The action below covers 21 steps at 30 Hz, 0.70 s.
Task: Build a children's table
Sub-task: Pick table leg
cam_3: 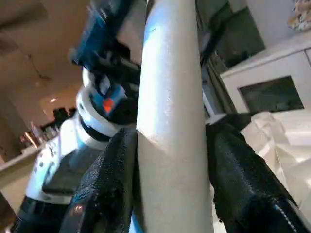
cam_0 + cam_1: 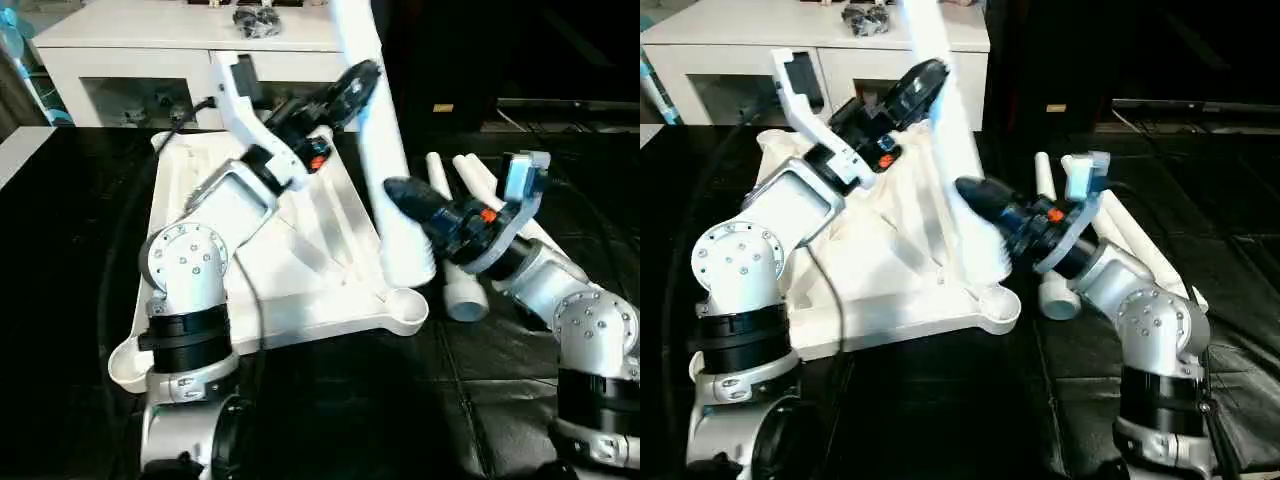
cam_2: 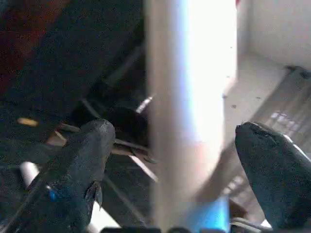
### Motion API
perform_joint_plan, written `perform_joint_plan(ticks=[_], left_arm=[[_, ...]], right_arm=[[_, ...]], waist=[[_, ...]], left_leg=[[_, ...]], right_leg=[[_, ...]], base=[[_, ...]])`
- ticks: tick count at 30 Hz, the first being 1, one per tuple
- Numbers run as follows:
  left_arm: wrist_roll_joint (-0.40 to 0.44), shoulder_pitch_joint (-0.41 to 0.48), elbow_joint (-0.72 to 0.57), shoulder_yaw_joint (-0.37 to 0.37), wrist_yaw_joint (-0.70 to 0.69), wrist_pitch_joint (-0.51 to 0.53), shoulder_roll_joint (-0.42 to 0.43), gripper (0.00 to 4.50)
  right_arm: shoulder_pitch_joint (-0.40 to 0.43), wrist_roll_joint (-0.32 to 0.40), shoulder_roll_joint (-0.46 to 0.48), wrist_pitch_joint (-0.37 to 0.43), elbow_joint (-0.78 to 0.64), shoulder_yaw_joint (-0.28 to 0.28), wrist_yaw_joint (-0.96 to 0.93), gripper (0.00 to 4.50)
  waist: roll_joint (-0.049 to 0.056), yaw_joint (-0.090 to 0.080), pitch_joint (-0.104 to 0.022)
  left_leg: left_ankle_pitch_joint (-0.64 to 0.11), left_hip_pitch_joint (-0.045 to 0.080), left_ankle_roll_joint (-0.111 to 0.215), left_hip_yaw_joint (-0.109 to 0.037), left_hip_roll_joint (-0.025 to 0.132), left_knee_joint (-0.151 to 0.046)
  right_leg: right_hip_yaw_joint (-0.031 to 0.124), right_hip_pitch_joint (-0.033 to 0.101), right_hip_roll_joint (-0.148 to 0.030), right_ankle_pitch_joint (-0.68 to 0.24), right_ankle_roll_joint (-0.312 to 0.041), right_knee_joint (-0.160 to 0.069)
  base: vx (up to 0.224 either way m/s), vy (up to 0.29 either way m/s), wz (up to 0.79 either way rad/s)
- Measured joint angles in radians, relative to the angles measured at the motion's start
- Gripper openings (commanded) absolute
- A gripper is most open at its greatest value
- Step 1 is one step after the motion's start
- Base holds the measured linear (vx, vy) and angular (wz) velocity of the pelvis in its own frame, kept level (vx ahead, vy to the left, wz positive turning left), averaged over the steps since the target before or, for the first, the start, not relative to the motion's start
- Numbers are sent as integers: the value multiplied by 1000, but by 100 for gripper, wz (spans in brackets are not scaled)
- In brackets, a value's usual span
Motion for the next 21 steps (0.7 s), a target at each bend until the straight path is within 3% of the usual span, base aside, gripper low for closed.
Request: perform_joint_plan(ticks=[6, 13, 21], left_arm=[[24, 2, 0, -2, 78, 29, 0, 387], [54, 4, 7, -15, 190, 37, -16, 343], [89, 4, 8, -15, 256, -7, -19, 272]], right_arm=[[0, -199, -19, -139, -34, 125, -70, 184], [-15, -424, -19, -293, -36, 276, -187, 182], [-24, -492, 3, -354, -36, 321, -232, 181]], waist=[[-1, -2, 0], [-1, -6, 1], [-2, -8, 1]], left_leg=[[0, -1, 0, 0, 0, -2], [-1, -5, 1, 0, 0, -2], [-1, -5, 2, 0, 0, -2]], right_leg=[[0, 0, 0, 2, 3, -5], [-1, -1, 0, 3, 4, -9], [0, 0, 0, 3, 4, -9]], base=[[0, 0, 0], [0, 0, 0], [0, 0, 0]])
